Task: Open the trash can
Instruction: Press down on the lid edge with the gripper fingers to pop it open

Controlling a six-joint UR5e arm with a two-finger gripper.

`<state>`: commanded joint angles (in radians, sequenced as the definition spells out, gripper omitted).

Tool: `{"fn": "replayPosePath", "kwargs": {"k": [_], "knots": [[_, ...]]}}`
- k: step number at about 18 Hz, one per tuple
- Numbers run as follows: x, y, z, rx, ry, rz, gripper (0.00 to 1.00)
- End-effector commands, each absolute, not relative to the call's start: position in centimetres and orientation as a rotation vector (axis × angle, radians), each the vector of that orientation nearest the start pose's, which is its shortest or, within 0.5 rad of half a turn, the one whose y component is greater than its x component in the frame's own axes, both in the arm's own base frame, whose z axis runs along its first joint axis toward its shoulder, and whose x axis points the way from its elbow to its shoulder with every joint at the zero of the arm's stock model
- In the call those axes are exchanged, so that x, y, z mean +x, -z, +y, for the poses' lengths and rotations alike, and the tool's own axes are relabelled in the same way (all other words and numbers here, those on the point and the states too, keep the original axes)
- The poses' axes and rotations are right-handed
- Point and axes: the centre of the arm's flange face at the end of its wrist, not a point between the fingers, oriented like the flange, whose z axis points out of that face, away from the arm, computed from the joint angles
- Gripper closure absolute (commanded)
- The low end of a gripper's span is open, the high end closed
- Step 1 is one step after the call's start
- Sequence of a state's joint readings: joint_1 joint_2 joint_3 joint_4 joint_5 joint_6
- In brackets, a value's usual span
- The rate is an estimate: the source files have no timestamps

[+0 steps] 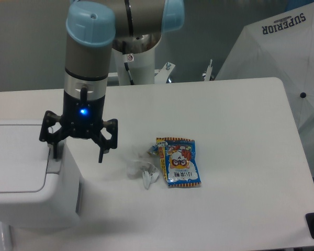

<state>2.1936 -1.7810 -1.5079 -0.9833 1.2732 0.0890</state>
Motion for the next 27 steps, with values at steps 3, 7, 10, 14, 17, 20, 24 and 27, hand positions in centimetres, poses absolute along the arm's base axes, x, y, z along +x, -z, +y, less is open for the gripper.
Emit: {"fn": "replayPosePath", "kwargs": {"k": [3,7,10,14,17,20,24,27], "knots": [[-22.3,-47.7,58.8,-2.555,0.164,-0.61,0.0],[-22.3,-47.6,58.8,-2.556,0.166,-0.612,0.0],[-22.3,-47.6,58.8,-2.556,0.165,-0.61,0.0],[-22.2,-47.5,58.6,-2.557,0.166,-0.611,0.0],[-22.2,-47.7,58.6,-2.554,0.165,-0.612,0.0],[-22.3,-49.2,58.7,-2.533,0.148,-0.588,0.0],[-22.9,-52.6,59.1,-2.48,0.1,-0.542,0.0],[-23.7,-53.2,58.6,-2.498,0.021,-0.404,0.0]]}}
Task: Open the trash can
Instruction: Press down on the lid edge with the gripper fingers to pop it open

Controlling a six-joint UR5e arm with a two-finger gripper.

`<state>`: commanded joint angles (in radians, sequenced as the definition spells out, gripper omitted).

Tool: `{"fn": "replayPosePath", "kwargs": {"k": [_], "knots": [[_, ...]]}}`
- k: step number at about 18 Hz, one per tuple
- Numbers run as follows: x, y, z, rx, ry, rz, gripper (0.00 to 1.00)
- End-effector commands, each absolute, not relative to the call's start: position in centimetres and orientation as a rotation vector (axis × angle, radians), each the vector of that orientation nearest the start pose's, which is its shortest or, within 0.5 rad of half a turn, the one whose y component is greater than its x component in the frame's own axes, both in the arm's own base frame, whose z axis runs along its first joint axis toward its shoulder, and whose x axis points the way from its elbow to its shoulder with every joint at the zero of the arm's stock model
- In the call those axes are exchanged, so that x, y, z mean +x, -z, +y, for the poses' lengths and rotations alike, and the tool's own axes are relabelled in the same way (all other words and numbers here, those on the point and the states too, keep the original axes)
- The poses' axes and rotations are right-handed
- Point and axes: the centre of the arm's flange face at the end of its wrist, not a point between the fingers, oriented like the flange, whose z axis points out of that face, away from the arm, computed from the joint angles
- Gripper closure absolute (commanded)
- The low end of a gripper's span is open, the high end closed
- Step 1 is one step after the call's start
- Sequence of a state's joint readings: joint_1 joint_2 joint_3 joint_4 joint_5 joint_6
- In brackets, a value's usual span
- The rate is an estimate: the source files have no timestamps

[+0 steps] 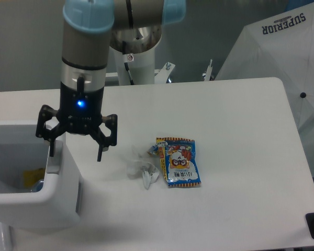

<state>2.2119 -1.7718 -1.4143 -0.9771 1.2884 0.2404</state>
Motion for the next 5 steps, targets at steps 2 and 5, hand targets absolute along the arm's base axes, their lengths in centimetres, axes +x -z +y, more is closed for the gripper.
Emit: {"fn": "replayPosePath", "kwargs": {"k": [2,5], "knots": [[-24.4,-52.9,58.3,-2.529,-0.065,-0.386,0.0],[-25.3,-52.7,57.6,-2.573,-0.204,-0.391,0.0]]}}
